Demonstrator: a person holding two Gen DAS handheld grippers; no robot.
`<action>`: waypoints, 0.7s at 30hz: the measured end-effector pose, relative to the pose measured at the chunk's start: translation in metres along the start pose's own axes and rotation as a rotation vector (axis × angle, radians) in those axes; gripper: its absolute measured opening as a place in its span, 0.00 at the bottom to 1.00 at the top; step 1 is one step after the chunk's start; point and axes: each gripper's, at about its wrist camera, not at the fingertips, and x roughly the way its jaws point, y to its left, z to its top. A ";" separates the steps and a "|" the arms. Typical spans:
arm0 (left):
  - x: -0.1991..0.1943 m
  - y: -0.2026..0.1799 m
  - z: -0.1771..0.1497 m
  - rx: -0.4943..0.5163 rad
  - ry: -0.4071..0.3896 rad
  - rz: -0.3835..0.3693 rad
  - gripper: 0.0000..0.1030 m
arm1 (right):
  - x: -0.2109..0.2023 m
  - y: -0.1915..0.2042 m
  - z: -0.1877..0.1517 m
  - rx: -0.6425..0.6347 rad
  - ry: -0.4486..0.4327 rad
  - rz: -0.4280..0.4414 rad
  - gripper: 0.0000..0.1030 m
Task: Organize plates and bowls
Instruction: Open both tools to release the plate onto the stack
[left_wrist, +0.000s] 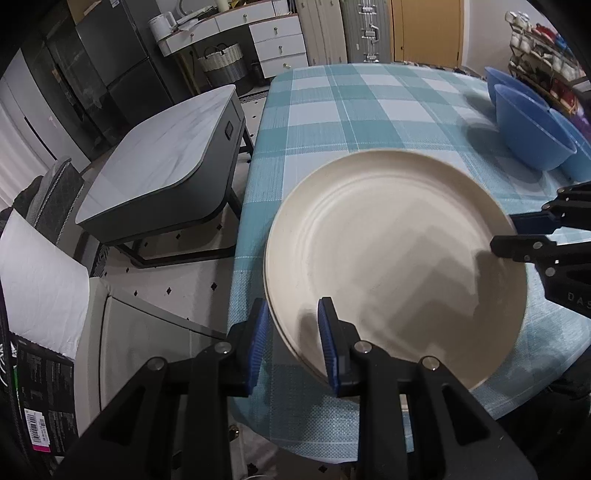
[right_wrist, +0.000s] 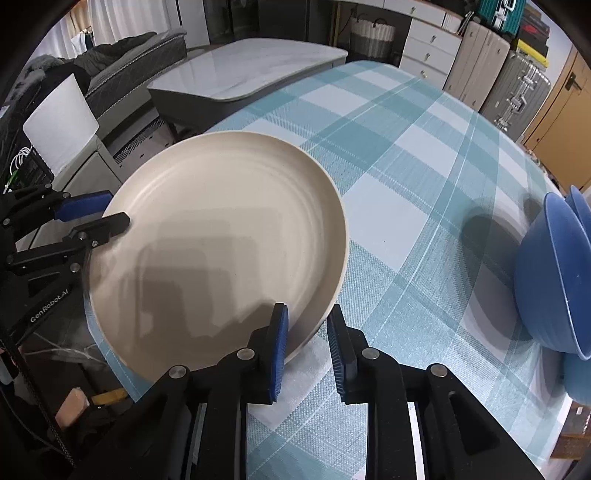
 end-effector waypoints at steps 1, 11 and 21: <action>-0.001 0.000 0.000 -0.001 -0.001 -0.003 0.26 | 0.001 -0.002 0.001 0.005 0.009 0.009 0.21; -0.002 0.004 0.001 -0.011 -0.002 -0.019 0.27 | -0.007 -0.010 0.001 0.049 -0.027 0.051 0.21; -0.012 0.009 0.006 -0.079 -0.068 0.006 0.46 | -0.028 -0.025 -0.003 0.133 -0.144 0.044 0.26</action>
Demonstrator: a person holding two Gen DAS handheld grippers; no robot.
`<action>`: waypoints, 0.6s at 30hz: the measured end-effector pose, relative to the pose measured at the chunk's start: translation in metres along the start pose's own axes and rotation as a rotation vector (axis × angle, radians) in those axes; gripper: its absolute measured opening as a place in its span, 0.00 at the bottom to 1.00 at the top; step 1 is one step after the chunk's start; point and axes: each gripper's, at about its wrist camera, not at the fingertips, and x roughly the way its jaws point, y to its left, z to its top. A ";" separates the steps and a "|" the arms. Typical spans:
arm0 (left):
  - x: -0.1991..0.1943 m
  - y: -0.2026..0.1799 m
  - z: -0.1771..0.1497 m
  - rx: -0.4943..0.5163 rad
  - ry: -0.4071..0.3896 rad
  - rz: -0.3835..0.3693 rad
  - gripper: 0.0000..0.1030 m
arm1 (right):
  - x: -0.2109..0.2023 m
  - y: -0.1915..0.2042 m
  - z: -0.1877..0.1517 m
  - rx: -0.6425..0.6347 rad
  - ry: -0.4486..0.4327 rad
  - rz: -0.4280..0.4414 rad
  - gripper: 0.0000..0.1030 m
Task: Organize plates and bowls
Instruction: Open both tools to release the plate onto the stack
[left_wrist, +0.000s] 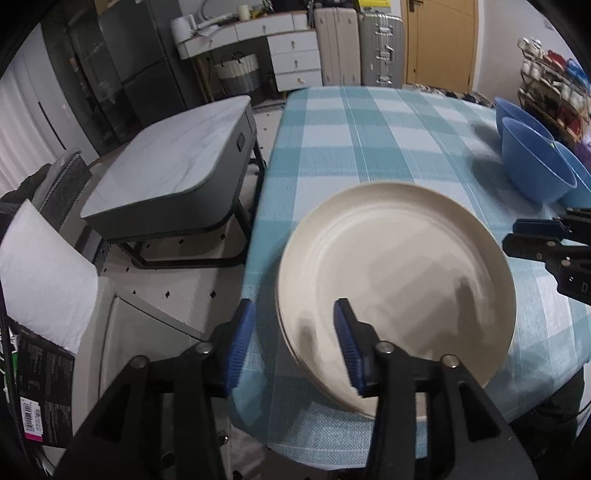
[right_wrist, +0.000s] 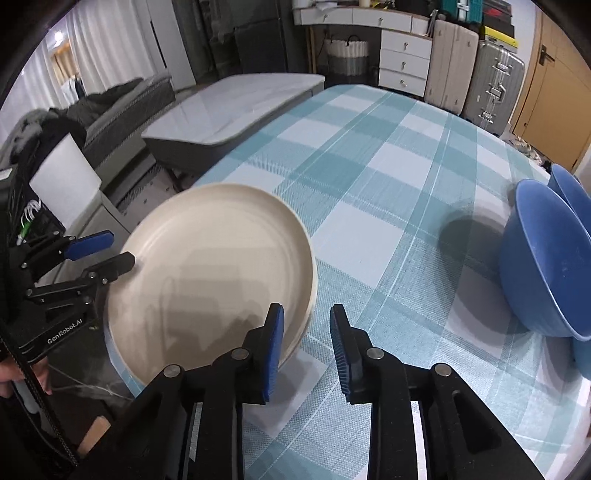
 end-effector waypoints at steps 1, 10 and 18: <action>-0.002 0.000 0.001 0.001 -0.003 -0.002 0.46 | -0.002 -0.001 0.000 0.004 -0.007 -0.002 0.27; -0.027 -0.012 0.009 -0.026 -0.071 -0.062 0.52 | -0.042 -0.011 -0.007 0.078 -0.161 0.020 0.46; -0.050 -0.053 0.026 0.010 -0.154 -0.140 0.71 | -0.089 -0.037 -0.029 0.187 -0.338 -0.006 0.67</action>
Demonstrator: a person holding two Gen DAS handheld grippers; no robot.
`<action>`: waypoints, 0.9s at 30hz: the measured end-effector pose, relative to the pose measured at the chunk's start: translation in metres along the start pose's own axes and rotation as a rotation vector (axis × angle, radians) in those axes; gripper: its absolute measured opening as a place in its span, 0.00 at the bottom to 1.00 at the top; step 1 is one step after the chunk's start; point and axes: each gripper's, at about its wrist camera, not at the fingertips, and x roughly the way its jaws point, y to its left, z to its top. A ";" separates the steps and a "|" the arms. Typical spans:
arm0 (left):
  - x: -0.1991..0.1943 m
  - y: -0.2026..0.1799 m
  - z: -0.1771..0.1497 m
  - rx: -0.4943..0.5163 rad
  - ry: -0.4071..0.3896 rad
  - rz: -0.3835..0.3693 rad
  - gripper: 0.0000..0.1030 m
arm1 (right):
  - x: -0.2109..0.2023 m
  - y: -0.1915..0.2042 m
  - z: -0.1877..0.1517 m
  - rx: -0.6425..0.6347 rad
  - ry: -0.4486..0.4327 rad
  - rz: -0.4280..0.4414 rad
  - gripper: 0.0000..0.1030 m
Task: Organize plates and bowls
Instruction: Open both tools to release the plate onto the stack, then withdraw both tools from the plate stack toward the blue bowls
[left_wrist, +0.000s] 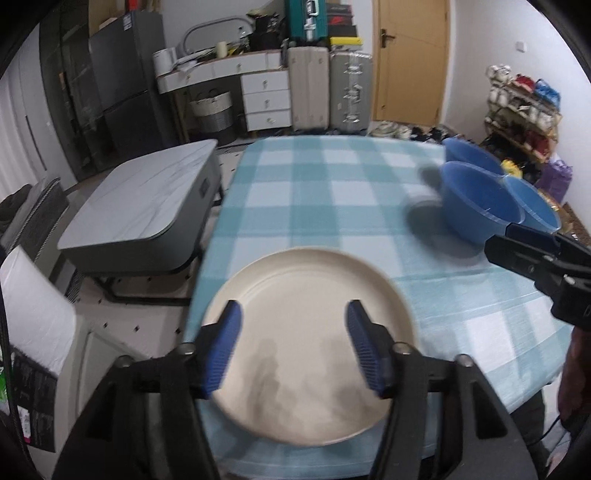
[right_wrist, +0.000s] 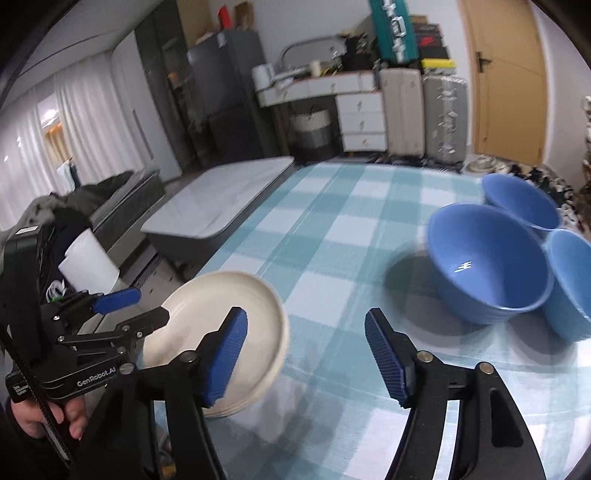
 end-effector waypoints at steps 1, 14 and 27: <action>-0.002 -0.004 0.002 0.002 -0.013 -0.006 0.81 | -0.006 -0.005 -0.001 0.011 -0.020 -0.014 0.68; -0.006 -0.075 0.033 0.051 -0.123 -0.156 0.88 | -0.087 -0.050 -0.016 0.082 -0.274 -0.175 0.95; -0.014 -0.122 0.036 0.006 -0.231 -0.262 1.00 | -0.133 -0.097 -0.042 0.124 -0.357 -0.327 0.99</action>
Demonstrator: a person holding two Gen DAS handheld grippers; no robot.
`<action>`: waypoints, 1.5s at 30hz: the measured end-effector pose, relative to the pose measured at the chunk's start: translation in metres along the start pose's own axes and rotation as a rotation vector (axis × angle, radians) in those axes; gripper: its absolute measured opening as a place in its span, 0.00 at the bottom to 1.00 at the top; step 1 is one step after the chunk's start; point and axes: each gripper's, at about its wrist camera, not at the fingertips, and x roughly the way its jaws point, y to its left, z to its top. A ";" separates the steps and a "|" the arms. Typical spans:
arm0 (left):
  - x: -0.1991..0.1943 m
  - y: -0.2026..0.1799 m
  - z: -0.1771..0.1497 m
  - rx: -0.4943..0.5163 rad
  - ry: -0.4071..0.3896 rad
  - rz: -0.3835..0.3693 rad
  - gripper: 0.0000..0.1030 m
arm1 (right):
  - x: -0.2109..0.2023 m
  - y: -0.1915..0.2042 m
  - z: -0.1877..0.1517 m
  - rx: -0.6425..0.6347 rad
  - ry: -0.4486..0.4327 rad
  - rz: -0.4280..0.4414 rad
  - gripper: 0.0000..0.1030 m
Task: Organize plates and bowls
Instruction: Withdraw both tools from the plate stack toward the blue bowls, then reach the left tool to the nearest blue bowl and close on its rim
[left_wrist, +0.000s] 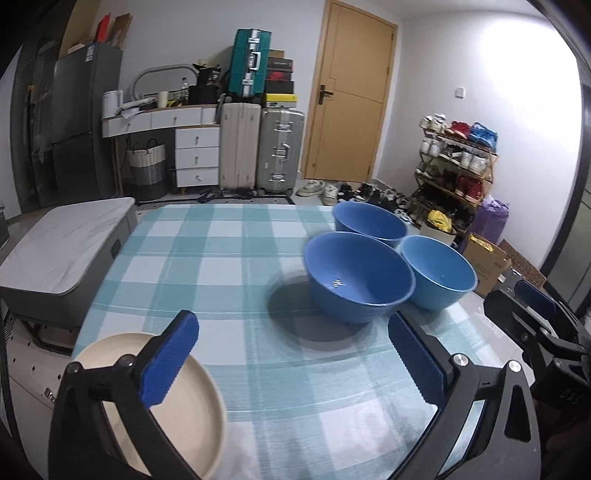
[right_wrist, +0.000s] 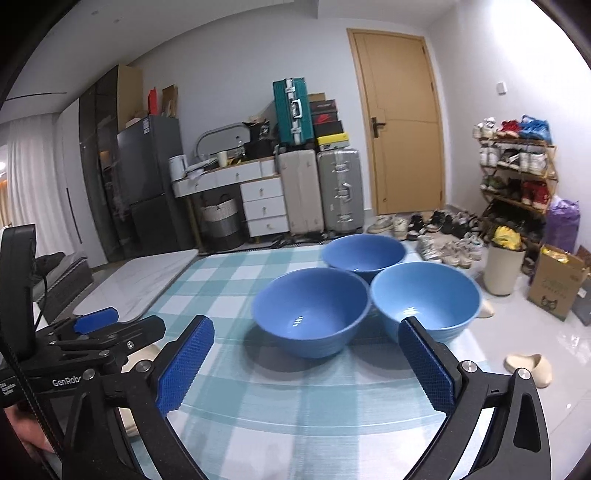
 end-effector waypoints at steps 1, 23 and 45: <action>0.001 -0.003 -0.002 0.000 0.006 -0.006 1.00 | -0.002 -0.002 -0.002 0.000 -0.005 -0.007 0.99; -0.004 -0.019 -0.018 -0.032 0.004 0.026 1.00 | -0.010 -0.012 -0.030 -0.055 0.036 -0.042 0.99; 0.097 -0.011 0.043 -0.013 0.157 0.058 1.00 | 0.050 -0.044 -0.025 0.028 0.073 -0.008 0.99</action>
